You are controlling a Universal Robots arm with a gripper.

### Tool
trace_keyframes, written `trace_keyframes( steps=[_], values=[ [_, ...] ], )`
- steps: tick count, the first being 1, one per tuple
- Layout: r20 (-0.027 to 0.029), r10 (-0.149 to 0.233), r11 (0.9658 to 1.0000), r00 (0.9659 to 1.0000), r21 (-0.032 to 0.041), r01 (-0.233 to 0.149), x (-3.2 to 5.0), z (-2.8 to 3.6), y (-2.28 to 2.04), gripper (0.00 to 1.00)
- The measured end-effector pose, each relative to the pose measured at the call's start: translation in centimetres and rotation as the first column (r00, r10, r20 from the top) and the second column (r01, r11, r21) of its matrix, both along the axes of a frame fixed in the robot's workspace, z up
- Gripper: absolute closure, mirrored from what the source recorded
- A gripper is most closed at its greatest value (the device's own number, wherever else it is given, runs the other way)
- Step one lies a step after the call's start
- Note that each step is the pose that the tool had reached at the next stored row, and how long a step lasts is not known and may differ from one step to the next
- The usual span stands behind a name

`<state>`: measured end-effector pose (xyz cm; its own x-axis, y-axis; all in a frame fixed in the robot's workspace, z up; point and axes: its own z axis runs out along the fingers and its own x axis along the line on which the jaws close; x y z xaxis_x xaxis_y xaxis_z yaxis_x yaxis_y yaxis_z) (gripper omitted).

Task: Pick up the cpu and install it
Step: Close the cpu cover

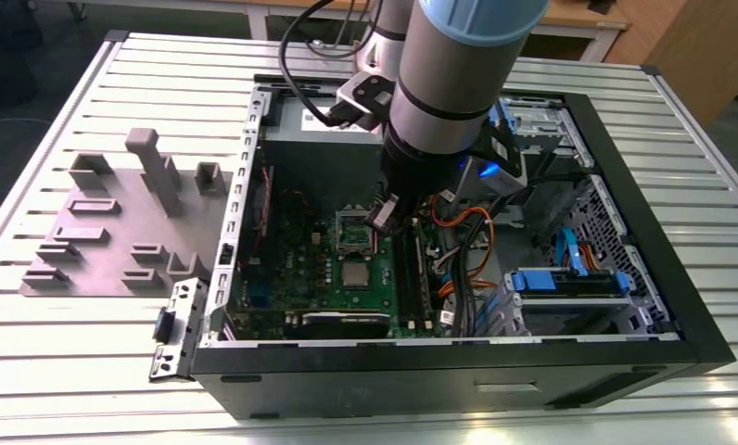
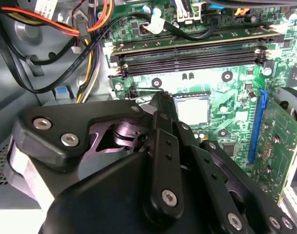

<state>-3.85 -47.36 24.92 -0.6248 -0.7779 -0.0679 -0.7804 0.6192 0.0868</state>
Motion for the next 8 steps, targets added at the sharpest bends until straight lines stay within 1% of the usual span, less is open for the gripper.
trace_keyframes(
  steps=[8],
  values=[
    [-0.0001,0.000,1.0000,1.0000,0.0001,0.000,0.01,0.00,0.01,0.90]
  ],
)
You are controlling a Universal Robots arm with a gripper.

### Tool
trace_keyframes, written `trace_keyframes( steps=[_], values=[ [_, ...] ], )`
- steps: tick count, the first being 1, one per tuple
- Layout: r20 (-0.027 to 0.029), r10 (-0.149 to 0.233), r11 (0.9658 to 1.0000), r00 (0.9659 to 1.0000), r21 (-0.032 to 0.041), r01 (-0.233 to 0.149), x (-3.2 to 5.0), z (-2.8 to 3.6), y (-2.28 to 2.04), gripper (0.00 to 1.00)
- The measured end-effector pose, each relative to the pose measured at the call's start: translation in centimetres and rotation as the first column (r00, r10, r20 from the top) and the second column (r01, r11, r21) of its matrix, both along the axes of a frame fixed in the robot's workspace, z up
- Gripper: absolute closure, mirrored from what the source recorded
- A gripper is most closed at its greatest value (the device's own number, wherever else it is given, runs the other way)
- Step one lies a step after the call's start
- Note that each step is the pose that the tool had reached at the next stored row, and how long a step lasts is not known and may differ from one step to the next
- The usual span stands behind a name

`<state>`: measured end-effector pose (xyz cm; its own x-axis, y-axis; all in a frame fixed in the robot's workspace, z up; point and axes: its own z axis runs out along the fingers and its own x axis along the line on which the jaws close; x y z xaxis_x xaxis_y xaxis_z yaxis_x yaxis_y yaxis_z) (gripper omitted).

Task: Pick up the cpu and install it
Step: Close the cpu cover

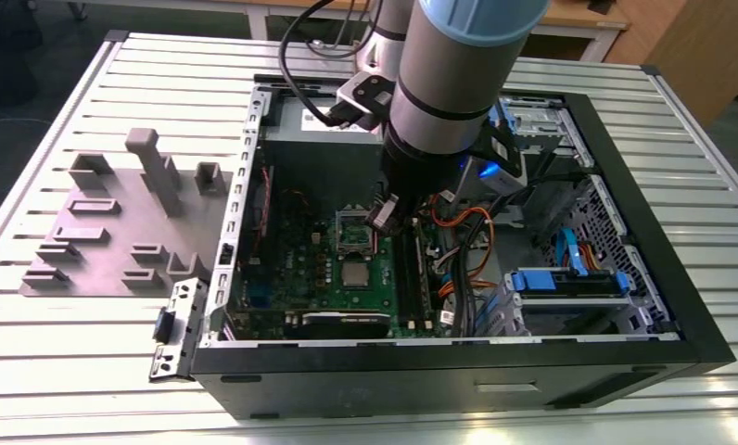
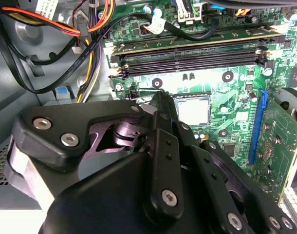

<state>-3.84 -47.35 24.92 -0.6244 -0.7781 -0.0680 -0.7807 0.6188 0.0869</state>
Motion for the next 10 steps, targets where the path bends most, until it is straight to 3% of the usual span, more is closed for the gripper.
trace_keyframes(
  steps=[10],
  values=[
    [0.0000,0.027,0.9996,0.9996,-0.0001,-0.027,0.01,-0.18,0.25,0.90]
  ],
)
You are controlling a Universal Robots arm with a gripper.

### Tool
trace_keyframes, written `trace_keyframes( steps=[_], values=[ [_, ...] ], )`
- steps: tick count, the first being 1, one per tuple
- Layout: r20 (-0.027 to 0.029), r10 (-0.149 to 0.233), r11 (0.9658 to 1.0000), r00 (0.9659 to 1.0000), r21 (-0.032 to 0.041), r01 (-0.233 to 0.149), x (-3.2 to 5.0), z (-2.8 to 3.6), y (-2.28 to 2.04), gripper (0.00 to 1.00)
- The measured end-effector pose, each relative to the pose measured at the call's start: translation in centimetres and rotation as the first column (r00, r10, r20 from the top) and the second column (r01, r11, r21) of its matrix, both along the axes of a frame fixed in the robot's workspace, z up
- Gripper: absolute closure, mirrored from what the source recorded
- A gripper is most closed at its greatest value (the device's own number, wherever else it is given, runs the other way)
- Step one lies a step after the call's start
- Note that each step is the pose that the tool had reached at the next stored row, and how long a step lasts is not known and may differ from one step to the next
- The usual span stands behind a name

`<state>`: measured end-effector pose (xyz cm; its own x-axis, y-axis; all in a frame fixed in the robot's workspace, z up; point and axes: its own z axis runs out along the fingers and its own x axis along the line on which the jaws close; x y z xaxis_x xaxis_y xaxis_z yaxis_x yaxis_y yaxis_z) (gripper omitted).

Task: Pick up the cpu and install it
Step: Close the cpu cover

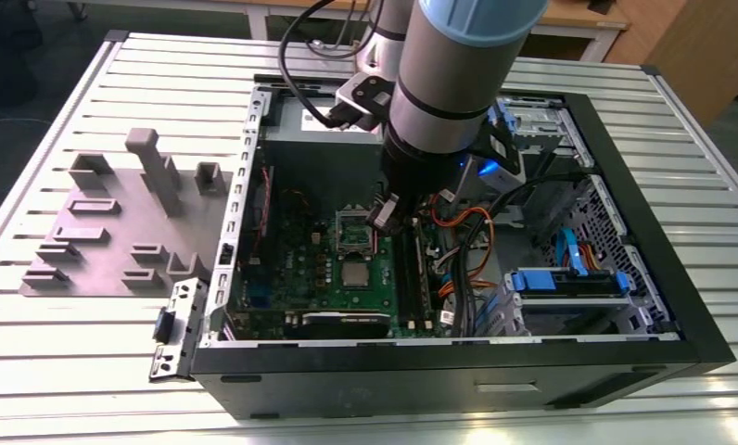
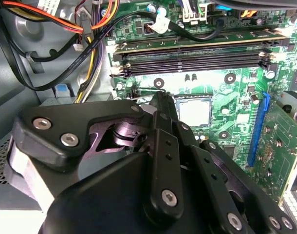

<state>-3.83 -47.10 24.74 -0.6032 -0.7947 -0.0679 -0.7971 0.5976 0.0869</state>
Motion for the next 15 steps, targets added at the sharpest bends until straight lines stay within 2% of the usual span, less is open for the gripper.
trace_keyframes(
  steps=[13,14,15],
  values=[
    [0.0000,0.000,1.0000,1.0000,0.0011,0.000,0.00,-0.02,0.00,0.90],
    [0.0001,0.000,1.0000,1.0000,0.0064,0.000,-0.01,-0.05,0.01,0.90],
    [0.0002,0.000,0.9998,1.0000,0.0183,0.000,0.00,-0.07,0.02,0.90]
  ],
)
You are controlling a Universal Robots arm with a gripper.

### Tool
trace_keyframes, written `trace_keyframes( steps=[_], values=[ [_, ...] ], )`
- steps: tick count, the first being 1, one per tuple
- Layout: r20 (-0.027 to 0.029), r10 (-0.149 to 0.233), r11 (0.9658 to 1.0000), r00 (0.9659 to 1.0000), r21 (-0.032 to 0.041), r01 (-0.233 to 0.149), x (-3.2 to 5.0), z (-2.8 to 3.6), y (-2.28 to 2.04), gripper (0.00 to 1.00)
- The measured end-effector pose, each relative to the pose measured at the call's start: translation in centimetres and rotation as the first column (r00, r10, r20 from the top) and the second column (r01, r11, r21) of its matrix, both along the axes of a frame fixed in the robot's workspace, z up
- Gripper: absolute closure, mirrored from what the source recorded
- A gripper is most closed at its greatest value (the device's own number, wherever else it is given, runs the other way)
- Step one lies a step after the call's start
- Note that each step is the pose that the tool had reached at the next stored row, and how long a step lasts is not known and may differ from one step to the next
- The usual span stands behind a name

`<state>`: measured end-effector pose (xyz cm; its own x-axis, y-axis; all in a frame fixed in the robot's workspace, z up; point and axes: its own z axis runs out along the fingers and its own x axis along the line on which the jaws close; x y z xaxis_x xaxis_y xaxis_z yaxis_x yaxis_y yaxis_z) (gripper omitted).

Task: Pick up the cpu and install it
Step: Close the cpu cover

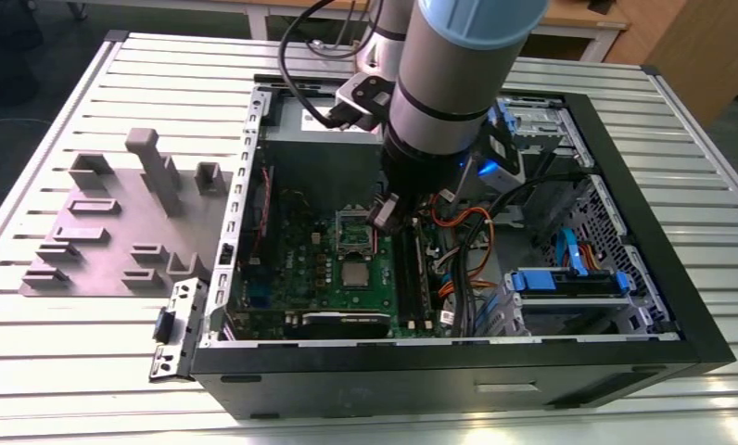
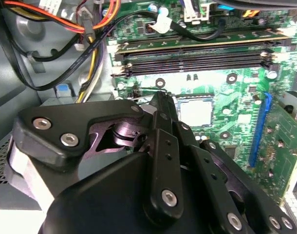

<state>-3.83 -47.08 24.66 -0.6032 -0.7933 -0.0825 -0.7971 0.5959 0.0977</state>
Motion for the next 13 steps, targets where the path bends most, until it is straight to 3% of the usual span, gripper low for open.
trace_keyframes(
  steps=[2,4,7,10,13],
  values=[
    [0.0000,0.000,0.9996,1.0000,0.0273,0.000,0.00,-0.06,0.05,0.90],
    [-0.0001,0.000,0.9990,1.0000,0.0458,0.000,0.00,-0.21,0.14,0.90],
    [-0.0001,0.003,0.9986,1.0000,0.0526,-0.003,0.01,-0.51,0.23,0.90],
    [-0.0001,0.046,0.9975,0.9989,0.0544,-0.046,0.01,-0.70,0.23,0.90],
    [0.0001,0.056,0.9968,0.9985,0.0578,-0.055,0.01,-0.91,0.27,0.90]
  ],
)
